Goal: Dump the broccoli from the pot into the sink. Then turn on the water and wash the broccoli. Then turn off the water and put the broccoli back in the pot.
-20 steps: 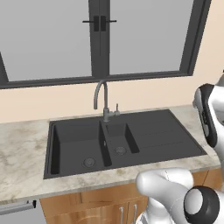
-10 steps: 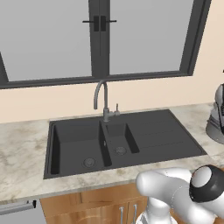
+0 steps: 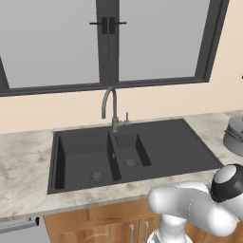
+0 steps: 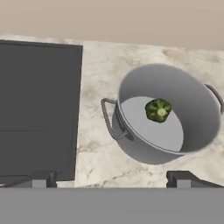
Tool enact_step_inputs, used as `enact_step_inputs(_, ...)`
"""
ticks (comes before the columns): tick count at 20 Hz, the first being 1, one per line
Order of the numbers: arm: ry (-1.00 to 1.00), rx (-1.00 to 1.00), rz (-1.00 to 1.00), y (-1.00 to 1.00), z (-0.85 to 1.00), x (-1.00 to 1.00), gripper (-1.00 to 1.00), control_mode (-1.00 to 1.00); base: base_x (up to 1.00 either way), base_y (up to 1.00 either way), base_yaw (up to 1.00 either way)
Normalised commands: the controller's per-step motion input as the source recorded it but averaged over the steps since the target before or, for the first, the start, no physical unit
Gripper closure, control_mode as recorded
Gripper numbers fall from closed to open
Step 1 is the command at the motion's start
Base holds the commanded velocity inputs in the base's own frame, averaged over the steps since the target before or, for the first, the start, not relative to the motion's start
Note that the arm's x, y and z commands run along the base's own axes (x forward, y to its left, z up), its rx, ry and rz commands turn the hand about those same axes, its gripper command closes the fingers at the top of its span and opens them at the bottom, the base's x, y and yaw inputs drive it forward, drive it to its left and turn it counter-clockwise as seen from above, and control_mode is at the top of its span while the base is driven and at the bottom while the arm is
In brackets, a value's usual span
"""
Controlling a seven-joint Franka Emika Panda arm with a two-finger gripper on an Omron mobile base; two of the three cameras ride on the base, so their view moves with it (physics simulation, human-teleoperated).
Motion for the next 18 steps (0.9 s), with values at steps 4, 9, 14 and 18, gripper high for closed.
enact_step_inputs(4, 0.07, 0.0, 0.14, -0.1, -0.34, 0.14, -1.0, -1.0, 0.0, 0.0, 0.0)
enact_step_inputs(9, 0.08, 0.0, 0.14, 0.0, -0.3, 0.4, -1.0, -1.0, 0.0, 0.0, 0.0)
enact_step_inputs(14, 0.1, 0.0, 0.1, -0.15, -0.22, 0.33, -1.0, -1.0, 0.0, 0.0, 0.0)
enact_step_inputs(18, 0.09, 0.0, 0.04, -0.21, -0.2, 0.21, -1.0, -1.0, 0.0, 0.0, 0.0)
